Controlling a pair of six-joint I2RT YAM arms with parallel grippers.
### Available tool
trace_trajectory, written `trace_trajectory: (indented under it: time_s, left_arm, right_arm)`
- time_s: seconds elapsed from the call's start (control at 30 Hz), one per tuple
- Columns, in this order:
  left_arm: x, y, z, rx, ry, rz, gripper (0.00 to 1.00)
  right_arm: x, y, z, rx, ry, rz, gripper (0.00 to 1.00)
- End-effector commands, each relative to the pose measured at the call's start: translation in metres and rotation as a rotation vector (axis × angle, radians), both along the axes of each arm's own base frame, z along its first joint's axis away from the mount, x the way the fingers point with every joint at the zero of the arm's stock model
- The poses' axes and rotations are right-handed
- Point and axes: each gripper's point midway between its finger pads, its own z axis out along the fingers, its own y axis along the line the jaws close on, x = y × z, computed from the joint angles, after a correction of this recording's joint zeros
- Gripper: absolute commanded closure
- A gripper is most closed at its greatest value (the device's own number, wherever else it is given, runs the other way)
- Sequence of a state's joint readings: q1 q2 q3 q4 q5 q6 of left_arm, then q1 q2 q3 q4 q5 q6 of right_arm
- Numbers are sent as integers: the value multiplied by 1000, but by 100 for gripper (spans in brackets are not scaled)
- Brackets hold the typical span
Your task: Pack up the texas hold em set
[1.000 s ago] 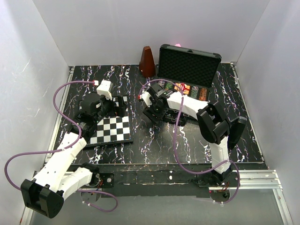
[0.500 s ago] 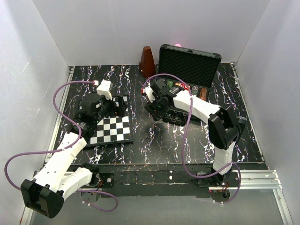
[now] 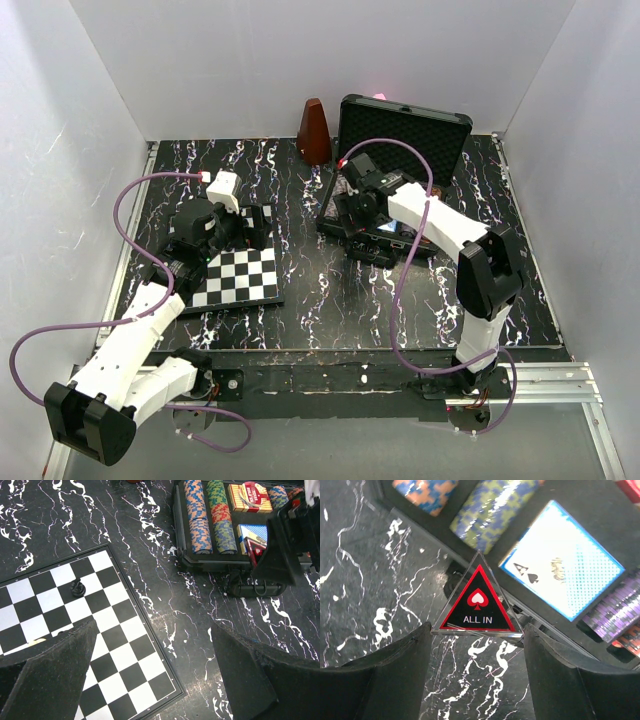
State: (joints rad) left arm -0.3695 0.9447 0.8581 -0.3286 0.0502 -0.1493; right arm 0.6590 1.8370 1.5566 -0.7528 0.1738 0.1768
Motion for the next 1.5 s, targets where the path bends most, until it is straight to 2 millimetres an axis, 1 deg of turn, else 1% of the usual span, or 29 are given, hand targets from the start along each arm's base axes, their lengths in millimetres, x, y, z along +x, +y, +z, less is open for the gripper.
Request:
trace_trajectory:
  time_s: [0.0, 0.03, 0.13, 0.23, 0.4, 0.6, 0.73, 0.97, 1.23, 1.47]
  left_arm:
    - [-1, -1, 10, -11, -33, -11, 2]
    - [-2, -1, 12, -15, -37, -12, 2]
    - [-2, -2, 13, -17, -39, -15, 2]
    - [-3, -1, 13, -19, -40, -14, 2]
    - [-4, -3, 14, -25, -41, -20, 2]
    - [-4, -3, 15, -27, -41, -21, 2]
    - [-4, -3, 16, -28, -44, -21, 2]
    - [-4, -4, 15, -30, -42, -25, 2]
    - [-5, -3, 16, -31, -45, -24, 2]
    - [-5, -3, 15, -28, -43, -23, 2]
  right_arm:
    - [28, 0, 38, 94, -118, -186, 60]
    - [33, -2, 39, 91, -129, -212, 60]
    - [43, -13, 33, 69, -129, -292, 60]
    - [47, -22, 27, 74, -125, -378, 60]
    - [53, -28, 17, 93, -116, -467, 60]
    - [60, -37, 8, 95, -97, -523, 59]
    - [57, -47, -2, 69, -71, -559, 59]
    - [57, -53, -16, 54, -46, -591, 59]
    - [55, -61, -22, 20, -41, -617, 58]
    - [55, -63, -30, -2, -25, -634, 57]
